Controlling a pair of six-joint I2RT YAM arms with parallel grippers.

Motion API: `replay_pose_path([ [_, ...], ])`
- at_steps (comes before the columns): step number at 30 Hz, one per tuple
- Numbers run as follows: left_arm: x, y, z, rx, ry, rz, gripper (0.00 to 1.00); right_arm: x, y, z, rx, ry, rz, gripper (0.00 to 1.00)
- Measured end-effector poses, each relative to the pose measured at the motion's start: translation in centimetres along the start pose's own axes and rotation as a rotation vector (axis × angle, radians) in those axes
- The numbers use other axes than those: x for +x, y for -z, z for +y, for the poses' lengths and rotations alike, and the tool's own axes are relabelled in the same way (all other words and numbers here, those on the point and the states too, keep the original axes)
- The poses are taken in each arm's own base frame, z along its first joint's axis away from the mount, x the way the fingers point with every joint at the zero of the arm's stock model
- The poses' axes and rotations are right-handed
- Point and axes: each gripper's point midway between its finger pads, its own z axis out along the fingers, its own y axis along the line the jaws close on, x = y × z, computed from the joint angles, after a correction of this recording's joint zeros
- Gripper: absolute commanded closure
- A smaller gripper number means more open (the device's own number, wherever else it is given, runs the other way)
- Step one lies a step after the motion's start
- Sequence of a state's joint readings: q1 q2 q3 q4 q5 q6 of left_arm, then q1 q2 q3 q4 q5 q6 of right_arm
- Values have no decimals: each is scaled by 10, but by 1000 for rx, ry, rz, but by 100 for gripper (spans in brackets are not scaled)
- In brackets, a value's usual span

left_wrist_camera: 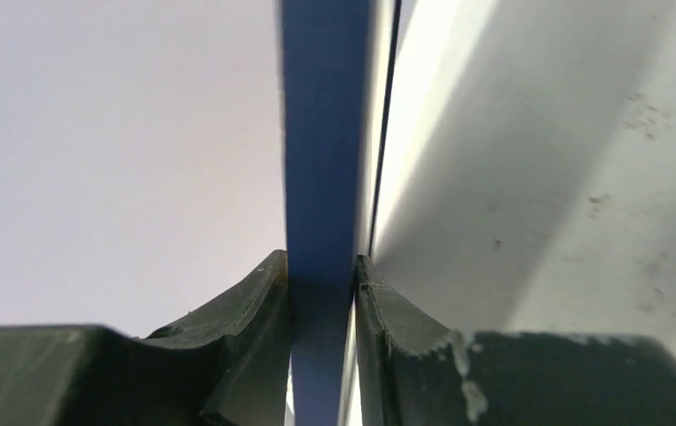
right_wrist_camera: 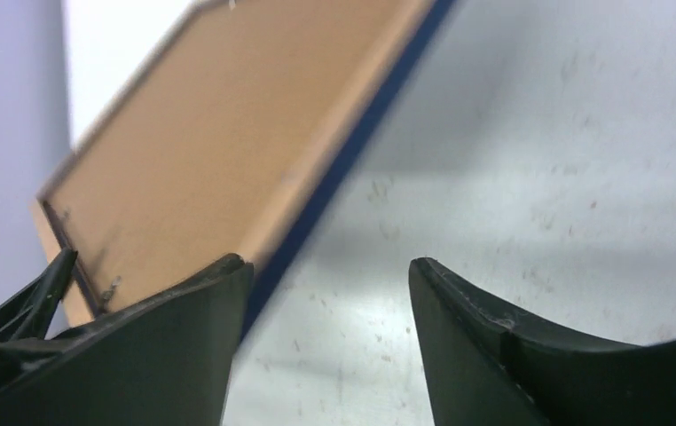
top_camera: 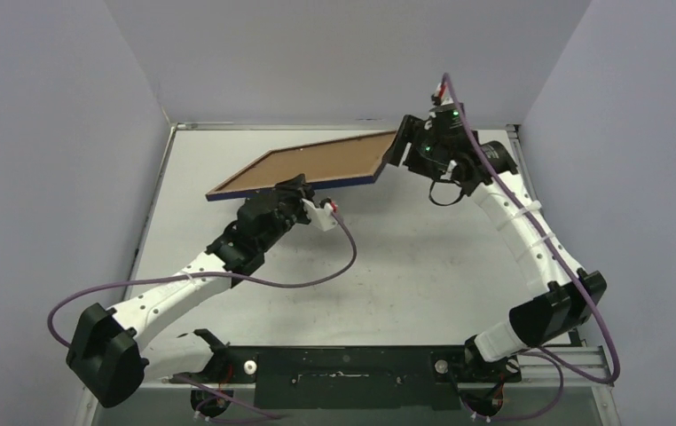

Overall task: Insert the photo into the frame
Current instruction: Turn over the photo frame at the center of the board.

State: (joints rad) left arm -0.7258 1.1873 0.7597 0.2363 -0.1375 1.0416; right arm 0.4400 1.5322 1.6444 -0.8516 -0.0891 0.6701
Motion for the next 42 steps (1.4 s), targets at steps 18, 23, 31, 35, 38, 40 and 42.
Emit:
replay_pose_path([
  [18, -61, 58, 132, -13, 467, -166, 100, -51, 98, 27, -474, 253, -494, 14],
  [23, -78, 62, 141, 38, 548, -184, 100, 14, 15, -1, -486, 207, -273, 14],
  [31, -90, 59, 135, 120, 744, -196, 100, 27, -4, 0, -521, 208, -220, 14],
  [35, -91, 48, 120, 180, 867, -186, 100, 19, 2, 6, -541, 221, -245, 14],
  [38, -87, 35, 115, 200, 948, -172, 100, 15, 6, 7, -535, 228, -249, 15],
  [40, -78, 22, 111, 201, 1007, -143, 100, 12, 10, 7, -521, 231, -252, 15],
  [42, -65, 8, 103, 208, 1063, -100, 100, 9, 13, 6, -501, 232, -255, 15],
])
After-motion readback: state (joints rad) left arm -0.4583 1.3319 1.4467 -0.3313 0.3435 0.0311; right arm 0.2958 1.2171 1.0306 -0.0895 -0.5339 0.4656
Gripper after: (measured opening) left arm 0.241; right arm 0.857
